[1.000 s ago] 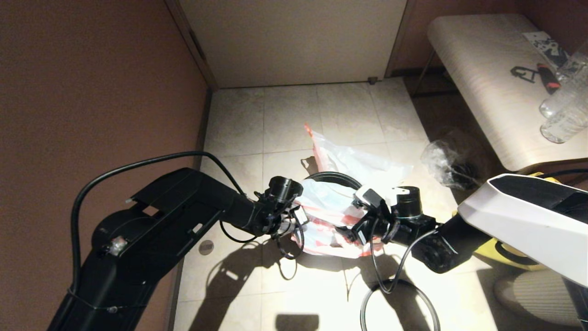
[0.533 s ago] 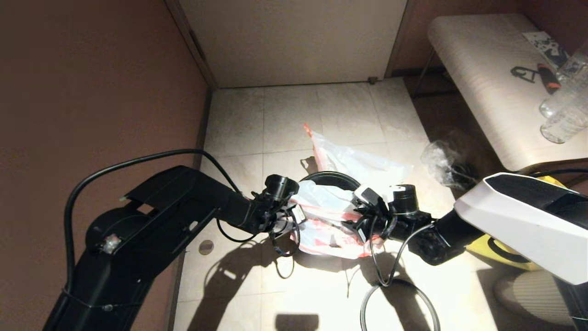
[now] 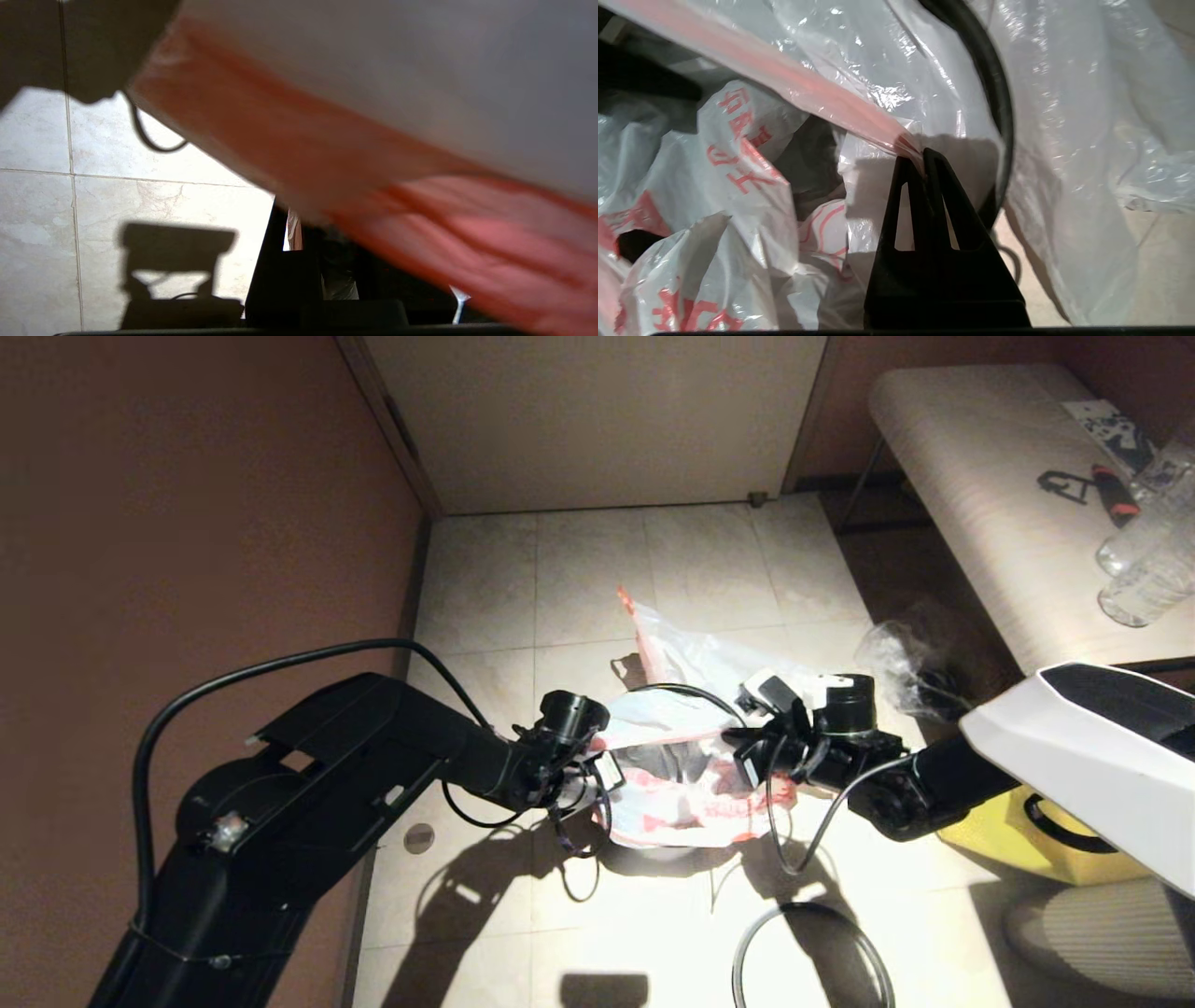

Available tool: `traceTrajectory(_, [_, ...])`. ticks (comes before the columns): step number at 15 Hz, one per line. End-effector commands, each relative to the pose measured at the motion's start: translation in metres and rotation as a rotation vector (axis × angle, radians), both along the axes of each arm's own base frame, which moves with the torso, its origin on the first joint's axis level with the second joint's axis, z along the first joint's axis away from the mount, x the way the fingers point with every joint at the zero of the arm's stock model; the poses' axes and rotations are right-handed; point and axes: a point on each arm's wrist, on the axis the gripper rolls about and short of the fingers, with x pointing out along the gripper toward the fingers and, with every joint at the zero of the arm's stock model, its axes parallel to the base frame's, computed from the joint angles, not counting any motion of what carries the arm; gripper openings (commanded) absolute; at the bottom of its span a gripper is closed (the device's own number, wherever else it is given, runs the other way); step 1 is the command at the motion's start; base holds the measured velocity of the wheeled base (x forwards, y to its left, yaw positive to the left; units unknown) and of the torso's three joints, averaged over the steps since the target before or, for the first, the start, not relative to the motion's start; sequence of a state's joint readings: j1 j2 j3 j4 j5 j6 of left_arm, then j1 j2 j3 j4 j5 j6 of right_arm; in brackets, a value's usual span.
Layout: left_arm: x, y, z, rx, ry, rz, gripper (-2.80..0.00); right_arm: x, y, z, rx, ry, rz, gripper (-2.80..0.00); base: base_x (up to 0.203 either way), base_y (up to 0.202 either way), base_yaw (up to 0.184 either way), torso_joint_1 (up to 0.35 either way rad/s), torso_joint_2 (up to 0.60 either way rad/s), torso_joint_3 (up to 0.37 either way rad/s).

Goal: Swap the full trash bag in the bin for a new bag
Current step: Put the new garbage bag on the trash can

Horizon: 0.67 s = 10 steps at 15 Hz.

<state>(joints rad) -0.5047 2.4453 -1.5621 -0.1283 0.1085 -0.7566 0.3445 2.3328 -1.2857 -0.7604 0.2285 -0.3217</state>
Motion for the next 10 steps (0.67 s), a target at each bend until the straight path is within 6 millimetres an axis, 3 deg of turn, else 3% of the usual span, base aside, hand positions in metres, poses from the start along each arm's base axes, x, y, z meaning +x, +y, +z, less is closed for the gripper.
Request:
traceTrajectory(1, [-0.001, -0.003, -0.003, 0.003, 0.003, 0.001, -2.8, 0.008, -0.008, 0.007, 0.011, -0.034, -0.019, -2.8, 0.0, 0.0, 0.0, 0.0, 0.0, 0.0])
traceTrajectory(7, [-0.003, -0.003, -0.002, 0.005, 0.002, -0.004, -2.8, 0.062, -0.025, 0.0, 0.046, -0.097, -0.089, -2.8, 0.0, 0.0, 0.0, 0.0, 0.0, 0.0])
traceTrajectory(10, [-0.004, -0.004, -0.001, 0.004, 0.002, -0.008, -2.8, 0.082, -0.034, -0.018, 0.045, -0.068, -0.118, -2.8, 0.0, 0.0, 0.0, 0.0, 0.0, 0.0])
